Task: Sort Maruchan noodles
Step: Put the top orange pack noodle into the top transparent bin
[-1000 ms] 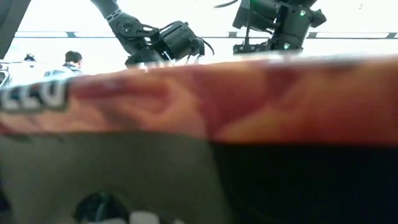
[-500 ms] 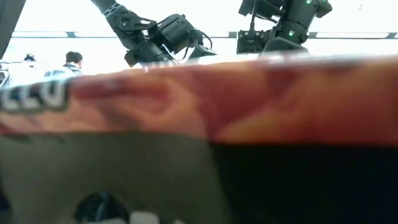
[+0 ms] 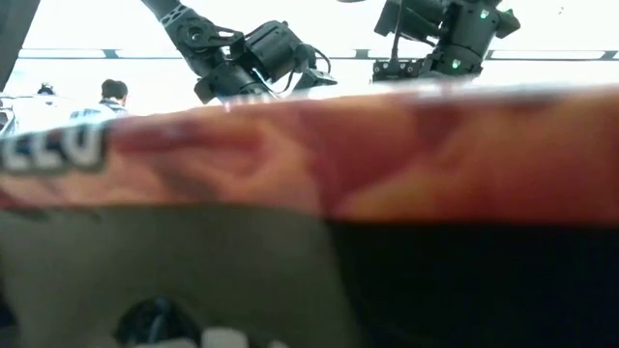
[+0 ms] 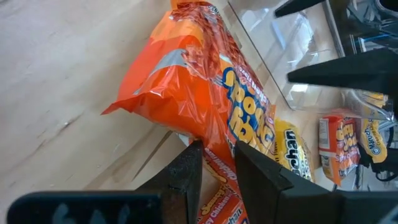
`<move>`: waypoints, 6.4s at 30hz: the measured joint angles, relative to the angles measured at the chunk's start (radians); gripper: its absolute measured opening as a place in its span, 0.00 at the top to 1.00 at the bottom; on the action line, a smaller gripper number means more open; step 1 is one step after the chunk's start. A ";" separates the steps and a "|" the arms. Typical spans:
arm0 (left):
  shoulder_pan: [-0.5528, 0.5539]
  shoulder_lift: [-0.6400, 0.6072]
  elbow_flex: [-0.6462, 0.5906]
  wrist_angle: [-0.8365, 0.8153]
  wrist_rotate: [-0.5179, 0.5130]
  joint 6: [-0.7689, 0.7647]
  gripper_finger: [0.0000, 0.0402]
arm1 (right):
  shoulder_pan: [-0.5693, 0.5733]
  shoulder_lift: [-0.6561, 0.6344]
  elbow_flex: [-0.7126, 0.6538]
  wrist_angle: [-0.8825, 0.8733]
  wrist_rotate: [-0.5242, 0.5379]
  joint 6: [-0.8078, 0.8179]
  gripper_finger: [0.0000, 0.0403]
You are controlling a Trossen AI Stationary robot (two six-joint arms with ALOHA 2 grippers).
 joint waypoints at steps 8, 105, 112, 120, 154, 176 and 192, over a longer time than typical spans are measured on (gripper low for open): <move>0.000 0.000 0.000 0.013 0.000 0.004 0.81 | 0.000 0.083 0.000 0.004 -0.004 -0.015 0.48; 0.004 0.050 0.000 0.192 0.139 -0.079 0.67 | 0.000 -0.018 0.013 -0.074 0.003 -0.055 0.48; 0.029 0.001 0.000 0.171 0.146 -0.007 0.70 | 0.000 -0.101 0.014 -0.078 0.003 -0.055 0.48; 0.081 -0.059 0.046 0.046 0.149 0.135 0.70 | 0.000 -0.187 0.016 -0.078 0.004 -0.055 0.48; 0.468 -0.020 0.605 -0.767 -0.301 1.185 0.70 | 0.000 -0.226 0.008 -0.113 0.297 -0.066 0.48; 0.496 0.046 0.604 -0.845 -0.286 1.603 0.70 | 0.000 -0.222 0.009 -0.098 0.291 -0.101 0.48; 0.464 0.050 0.604 -0.860 -0.283 1.707 0.70 | 0.000 -0.222 0.010 -0.074 0.291 -0.101 0.48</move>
